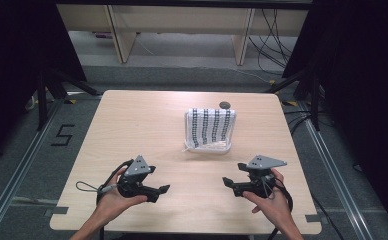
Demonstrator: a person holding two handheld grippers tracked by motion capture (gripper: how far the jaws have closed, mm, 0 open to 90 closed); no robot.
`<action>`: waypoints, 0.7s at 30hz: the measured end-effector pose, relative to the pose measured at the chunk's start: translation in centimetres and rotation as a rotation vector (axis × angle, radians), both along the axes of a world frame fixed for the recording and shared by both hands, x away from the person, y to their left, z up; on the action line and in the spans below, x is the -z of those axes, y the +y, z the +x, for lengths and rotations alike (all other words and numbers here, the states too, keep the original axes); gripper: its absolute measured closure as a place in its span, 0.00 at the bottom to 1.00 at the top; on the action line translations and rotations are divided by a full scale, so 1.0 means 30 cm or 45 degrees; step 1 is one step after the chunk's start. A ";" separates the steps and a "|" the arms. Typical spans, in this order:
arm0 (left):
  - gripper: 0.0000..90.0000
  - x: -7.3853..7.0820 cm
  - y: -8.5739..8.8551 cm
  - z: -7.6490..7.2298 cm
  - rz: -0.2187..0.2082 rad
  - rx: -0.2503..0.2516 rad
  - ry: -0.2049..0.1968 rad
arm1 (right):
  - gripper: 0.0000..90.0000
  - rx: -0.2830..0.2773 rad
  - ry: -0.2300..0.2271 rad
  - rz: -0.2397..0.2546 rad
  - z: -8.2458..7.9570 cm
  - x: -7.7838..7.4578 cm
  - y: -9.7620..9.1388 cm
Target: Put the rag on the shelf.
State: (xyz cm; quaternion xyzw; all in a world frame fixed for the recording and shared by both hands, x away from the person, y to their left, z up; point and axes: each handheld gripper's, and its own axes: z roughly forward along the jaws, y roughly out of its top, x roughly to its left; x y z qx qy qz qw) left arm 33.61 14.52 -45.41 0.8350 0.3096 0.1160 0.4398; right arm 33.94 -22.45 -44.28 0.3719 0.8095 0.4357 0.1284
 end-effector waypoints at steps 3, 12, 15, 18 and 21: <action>0.21 0.014 0.004 -0.011 0.004 0.009 0.008 | 0.27 0.013 0.038 0.007 -0.021 0.014 0.002; 0.21 0.059 0.023 -0.051 0.027 0.000 0.026 | 0.27 -0.001 0.039 -0.007 -0.056 0.053 -0.009; 0.21 0.077 0.030 -0.065 0.041 0.001 0.026 | 0.26 0.019 0.058 -0.014 -0.074 0.069 -0.010; 0.21 0.096 0.034 -0.083 0.061 -0.005 0.027 | 0.26 0.011 0.090 -0.021 -0.092 0.092 -0.009; 0.21 0.116 0.036 -0.098 0.078 0.000 0.047 | 0.26 -0.034 0.069 -0.037 -0.095 0.117 -0.014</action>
